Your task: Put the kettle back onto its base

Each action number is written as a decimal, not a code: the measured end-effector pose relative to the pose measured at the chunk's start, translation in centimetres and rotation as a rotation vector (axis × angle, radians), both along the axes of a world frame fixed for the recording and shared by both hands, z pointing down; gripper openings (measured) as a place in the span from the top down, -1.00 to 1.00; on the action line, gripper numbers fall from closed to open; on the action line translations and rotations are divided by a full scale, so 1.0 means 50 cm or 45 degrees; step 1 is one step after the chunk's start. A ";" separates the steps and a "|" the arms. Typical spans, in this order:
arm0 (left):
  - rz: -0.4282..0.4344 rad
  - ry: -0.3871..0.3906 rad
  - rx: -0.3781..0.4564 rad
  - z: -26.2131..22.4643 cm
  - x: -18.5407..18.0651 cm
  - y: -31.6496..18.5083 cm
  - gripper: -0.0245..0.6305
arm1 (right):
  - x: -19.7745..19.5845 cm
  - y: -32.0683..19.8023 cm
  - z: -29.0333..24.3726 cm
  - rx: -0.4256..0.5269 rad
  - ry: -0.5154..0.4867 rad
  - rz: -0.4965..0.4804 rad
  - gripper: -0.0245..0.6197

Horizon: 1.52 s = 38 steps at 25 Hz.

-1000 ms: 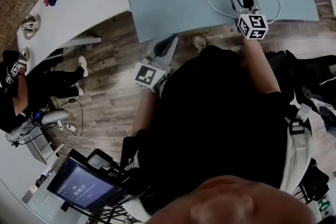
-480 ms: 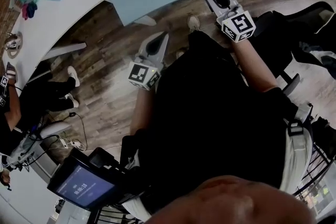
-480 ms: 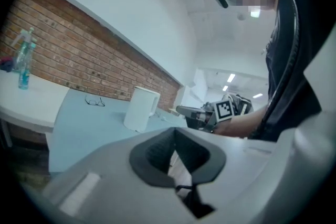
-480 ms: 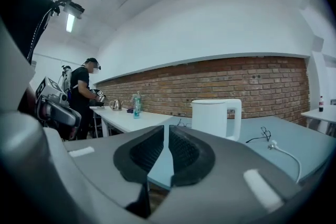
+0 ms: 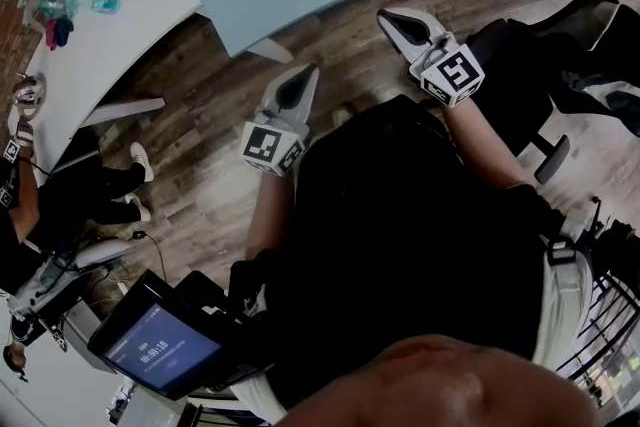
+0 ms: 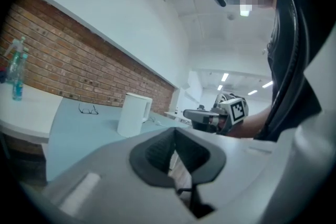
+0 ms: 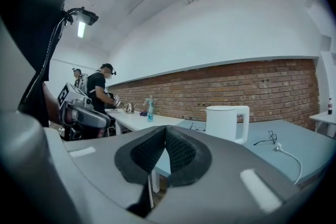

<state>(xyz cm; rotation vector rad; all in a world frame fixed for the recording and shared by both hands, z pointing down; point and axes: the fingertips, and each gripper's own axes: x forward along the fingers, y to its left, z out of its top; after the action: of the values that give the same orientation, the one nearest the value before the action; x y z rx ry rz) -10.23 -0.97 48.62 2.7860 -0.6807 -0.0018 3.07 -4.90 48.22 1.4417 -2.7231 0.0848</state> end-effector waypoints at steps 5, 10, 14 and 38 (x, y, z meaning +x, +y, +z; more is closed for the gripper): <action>0.033 -0.006 0.055 -0.027 0.043 0.017 0.92 | 0.013 0.032 -0.023 0.039 0.016 -0.069 0.92; 0.043 0.024 0.043 -0.072 0.104 0.033 0.92 | 0.044 0.079 -0.043 0.052 0.017 -0.121 0.92; 0.080 0.030 0.057 -0.094 0.161 0.060 0.92 | 0.068 0.129 -0.058 0.054 -0.002 -0.149 0.92; -0.014 0.031 0.016 -0.133 0.152 0.118 0.92 | 0.066 0.190 -0.048 0.027 0.016 -0.224 0.92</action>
<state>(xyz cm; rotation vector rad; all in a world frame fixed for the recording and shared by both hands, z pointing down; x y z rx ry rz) -2.62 4.93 41.95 2.7893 -0.6920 -0.0418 6.39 4.61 45.82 1.1960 -2.8345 0.0381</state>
